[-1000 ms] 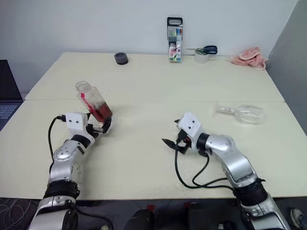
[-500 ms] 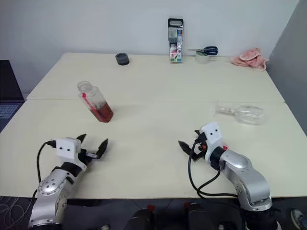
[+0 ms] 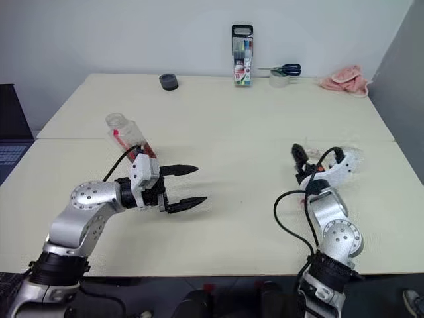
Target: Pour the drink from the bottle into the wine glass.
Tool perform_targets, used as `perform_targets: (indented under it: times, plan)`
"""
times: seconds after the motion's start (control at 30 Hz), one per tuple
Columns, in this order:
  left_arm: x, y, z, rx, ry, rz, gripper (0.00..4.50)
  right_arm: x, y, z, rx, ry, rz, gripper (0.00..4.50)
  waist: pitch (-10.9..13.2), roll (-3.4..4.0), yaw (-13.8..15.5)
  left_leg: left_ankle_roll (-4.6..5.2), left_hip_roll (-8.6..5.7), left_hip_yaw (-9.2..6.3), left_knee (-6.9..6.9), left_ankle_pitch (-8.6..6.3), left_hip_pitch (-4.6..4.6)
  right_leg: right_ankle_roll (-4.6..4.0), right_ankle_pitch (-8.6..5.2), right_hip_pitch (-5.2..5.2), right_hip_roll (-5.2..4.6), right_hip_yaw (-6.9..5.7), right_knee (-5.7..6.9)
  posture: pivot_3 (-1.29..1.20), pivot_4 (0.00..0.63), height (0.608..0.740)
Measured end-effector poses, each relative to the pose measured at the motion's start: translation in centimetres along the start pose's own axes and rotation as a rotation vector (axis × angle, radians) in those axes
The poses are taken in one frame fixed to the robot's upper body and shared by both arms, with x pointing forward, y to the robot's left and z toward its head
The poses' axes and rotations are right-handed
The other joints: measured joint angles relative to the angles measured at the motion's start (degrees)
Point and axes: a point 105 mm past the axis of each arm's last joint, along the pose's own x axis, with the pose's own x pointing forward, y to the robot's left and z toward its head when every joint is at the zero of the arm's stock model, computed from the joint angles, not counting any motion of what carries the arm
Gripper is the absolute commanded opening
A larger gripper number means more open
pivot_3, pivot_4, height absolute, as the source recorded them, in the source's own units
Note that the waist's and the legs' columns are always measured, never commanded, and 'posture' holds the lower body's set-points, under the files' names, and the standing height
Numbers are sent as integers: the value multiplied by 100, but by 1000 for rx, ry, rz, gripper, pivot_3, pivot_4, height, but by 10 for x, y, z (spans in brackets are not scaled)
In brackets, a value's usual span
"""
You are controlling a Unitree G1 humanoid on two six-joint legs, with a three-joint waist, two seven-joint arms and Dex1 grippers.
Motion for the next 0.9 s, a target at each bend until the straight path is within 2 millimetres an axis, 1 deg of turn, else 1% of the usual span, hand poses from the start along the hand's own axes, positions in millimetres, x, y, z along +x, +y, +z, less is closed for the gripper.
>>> perform_targets:
  times: [0.1,0.17,0.37,0.43,0.63,0.77,0.8,0.87,0.9]
  plan:
    - [6,-5,6,15,0,-90,4492,10,-10,-1,79,-16,-43,4500,2,3,-41,1,3,3,-6,0,7,-1,0,0,2,2,2,0,150,740]
    - [7,-2,9,22,-3,-102,4492,16,-13,-3,114,-15,-53,4500,3,6,-73,2,3,5,-6,1,9,-1,0,0,3,5,4,0,150,740]
    - [7,0,6,14,-7,-114,4492,42,-2,2,166,-43,-21,4500,5,10,-156,3,2,6,-9,1,10,-1,0,0,2,7,4,0,150,740]
    - [7,-1,6,15,-7,-124,4492,49,-5,5,174,-54,-26,4500,5,10,-155,3,1,5,-9,1,9,-1,0,0,1,7,3,0,150,740]
    - [8,-1,6,15,-7,-130,4492,70,-21,15,189,-98,-69,4500,6,12,-161,3,1,12,-10,2,10,-1,0,-1,0,13,2,0,150,740]
    - [9,-1,6,17,-6,-129,4492,79,-25,27,201,-147,-75,4500,6,12,-159,3,1,13,-9,2,10,-1,0,0,0,14,3,0,150,740]
    - [9,-1,6,17,-7,-129,4500,81,-26,28,208,-152,-76,4103,6,12,-160,3,2,13,-9,2,10,-1,0,0,0,14,3,0,150,740]
    - [10,0,6,17,-10,-118,4500,83,-31,28,227,-155,-88,3559,6,12,-160,3,1,13,-9,2,10,-1,0,0,-1,14,2,0,150,740]
    - [11,1,6,17,-13,-101,4500,84,-34,28,237,-156,-97,3195,6,12,-160,3,1,14,-8,2,10,-1,0,0,-1,15,3,0,150,740]
